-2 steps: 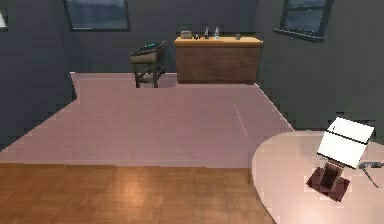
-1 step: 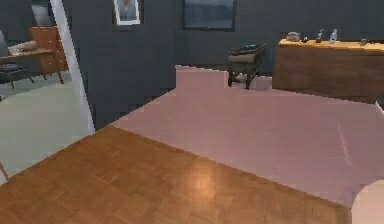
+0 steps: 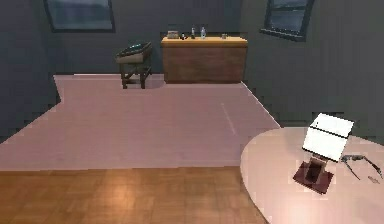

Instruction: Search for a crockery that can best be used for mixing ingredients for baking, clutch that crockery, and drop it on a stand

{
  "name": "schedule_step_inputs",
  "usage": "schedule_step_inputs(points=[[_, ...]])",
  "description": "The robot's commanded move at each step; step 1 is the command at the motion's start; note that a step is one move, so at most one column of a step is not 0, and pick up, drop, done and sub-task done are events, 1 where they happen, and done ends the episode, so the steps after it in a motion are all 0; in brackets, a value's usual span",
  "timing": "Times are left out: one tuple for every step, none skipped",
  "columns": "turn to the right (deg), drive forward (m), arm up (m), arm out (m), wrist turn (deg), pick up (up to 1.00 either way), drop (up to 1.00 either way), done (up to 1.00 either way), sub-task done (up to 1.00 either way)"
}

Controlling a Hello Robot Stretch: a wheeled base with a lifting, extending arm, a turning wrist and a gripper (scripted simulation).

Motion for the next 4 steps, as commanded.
schedule_step_inputs(points=[[0.0,0.70,0.00,0.00,0.0,0.00,0.00,0.00,0.00],[6.0,0.00,0.00,0.00,0.0,0.00,0.00,0.00,0.00],[0.0,0.40,0.00,0.00,0.0,0.00,0.00,0.00,0.00],[39.0,0.00,0.00,0.00,0.0,0.00,0.00,0.00,0.00]])
